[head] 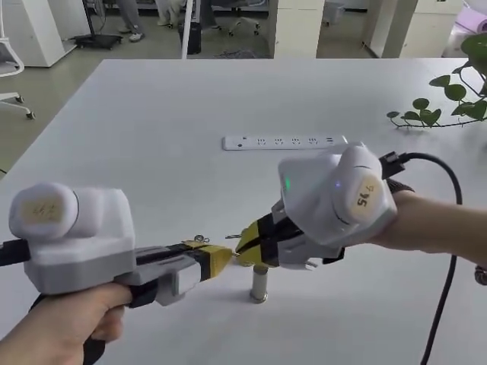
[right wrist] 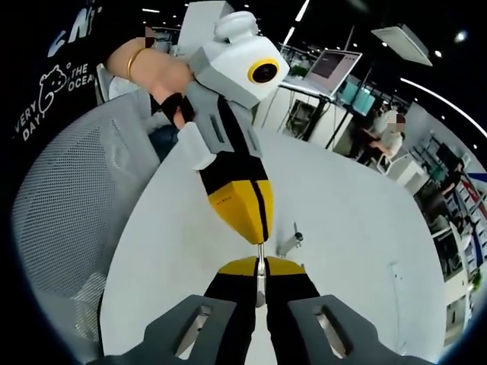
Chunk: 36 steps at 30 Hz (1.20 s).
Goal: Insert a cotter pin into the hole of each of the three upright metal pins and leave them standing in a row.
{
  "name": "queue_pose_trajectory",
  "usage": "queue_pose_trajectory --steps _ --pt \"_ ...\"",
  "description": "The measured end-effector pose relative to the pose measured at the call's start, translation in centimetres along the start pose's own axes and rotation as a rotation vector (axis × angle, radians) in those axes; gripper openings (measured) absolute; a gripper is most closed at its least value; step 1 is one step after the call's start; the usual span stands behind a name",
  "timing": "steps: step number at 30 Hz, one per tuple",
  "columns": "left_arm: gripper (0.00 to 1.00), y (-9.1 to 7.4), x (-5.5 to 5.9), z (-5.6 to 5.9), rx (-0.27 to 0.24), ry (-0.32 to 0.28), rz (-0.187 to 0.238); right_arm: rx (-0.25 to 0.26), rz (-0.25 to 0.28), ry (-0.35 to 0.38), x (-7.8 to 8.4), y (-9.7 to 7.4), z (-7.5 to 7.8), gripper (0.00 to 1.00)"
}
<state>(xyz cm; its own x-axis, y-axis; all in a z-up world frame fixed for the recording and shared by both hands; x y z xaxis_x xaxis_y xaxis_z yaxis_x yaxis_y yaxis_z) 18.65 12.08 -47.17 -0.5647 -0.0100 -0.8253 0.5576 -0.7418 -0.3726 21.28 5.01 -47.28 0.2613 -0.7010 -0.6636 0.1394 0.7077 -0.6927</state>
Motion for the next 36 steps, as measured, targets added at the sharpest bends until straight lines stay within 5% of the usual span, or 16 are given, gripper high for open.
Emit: queue_pose_trajectory --steps 10,15,28,36 --pt "0.0 -0.2 -0.4 -0.2 0.0 0.012 0.006 0.02 0.035 0.075 0.4 0.0 0.0 0.0" --pt "0.0 -0.2 -0.4 -0.1 0.002 0.018 0.004 0.026 0.055 0.171 0.7 -0.2 0.3 0.04" --pt "0.0 -0.8 0.4 -0.4 0.025 0.037 0.018 -0.097 0.233 0.666 1.6 -1.3 0.6 0.13" --pt "0.0 -1.2 0.6 -0.1 0.086 0.082 0.024 -0.176 0.29 0.704 1.5 -2.3 0.0 0.14"
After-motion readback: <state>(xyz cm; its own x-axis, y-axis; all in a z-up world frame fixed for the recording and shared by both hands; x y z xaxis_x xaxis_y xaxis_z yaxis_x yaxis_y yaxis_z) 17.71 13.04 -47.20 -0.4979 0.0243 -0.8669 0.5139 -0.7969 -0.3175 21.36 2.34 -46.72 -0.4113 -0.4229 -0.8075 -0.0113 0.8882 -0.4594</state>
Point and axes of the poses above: the centre of the closed fingertips' face, and the gripper's own axes: y roughly forward along the fingers, z roughly to its right, x roughly out of its underside, the point moved 5 cm from there along -y, roughly backward along the fingers
